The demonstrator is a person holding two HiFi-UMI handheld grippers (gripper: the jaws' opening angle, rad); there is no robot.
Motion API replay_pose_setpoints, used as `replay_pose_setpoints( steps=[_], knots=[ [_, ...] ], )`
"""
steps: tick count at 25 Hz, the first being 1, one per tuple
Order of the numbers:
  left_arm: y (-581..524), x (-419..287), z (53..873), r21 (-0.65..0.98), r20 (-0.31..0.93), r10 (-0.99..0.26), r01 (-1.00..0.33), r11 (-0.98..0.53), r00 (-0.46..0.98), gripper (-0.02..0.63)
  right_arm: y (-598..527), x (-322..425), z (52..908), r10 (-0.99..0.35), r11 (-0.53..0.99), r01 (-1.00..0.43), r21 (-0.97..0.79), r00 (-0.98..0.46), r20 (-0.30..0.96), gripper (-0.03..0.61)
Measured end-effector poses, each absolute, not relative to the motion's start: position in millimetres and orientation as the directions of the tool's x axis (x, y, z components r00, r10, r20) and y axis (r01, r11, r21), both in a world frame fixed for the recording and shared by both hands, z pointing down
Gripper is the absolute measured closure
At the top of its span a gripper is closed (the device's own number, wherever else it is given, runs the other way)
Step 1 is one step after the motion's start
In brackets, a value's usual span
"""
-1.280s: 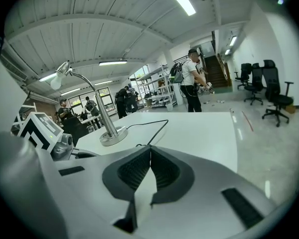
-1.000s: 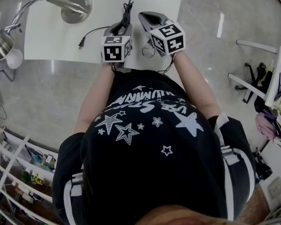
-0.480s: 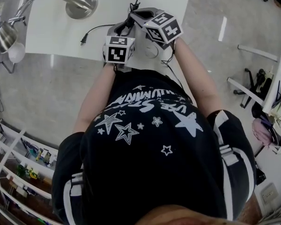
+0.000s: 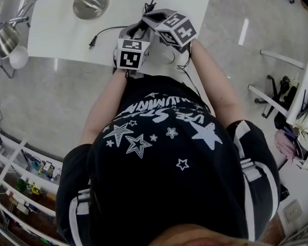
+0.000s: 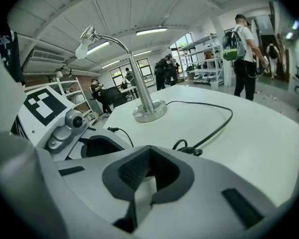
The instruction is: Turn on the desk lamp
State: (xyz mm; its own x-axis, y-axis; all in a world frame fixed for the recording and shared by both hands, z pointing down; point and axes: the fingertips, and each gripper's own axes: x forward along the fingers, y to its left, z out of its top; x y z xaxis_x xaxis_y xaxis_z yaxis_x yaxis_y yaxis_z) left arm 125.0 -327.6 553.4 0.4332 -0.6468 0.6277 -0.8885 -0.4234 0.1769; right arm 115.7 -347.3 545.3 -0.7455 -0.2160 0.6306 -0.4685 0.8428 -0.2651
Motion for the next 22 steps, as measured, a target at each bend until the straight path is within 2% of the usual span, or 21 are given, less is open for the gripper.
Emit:
replay_pose_setpoints(
  steps=[5, 10, 22],
  knots=[
    [-327, 126, 555, 0.169, 0.632, -0.644, -0.888, -0.428, 0.431, 0.477, -348, 118, 550, -0.178, 0.795, -0.488, -0.361, -0.756, 0.63, 0.574],
    [-326, 129, 554, 0.16, 0.634, -0.64, -0.883, -0.441, 0.434, 0.477, -350, 122, 553, -0.203, 0.806, -0.505, -0.31, -0.727, 0.656, 0.574],
    [-324, 133, 557, 0.254, 0.626, -0.604, -0.862, -0.44, 0.493, 0.476, -350, 128, 556, -0.229, 0.764, -0.541, -0.351, -0.736, 0.636, 0.574]
  ],
)
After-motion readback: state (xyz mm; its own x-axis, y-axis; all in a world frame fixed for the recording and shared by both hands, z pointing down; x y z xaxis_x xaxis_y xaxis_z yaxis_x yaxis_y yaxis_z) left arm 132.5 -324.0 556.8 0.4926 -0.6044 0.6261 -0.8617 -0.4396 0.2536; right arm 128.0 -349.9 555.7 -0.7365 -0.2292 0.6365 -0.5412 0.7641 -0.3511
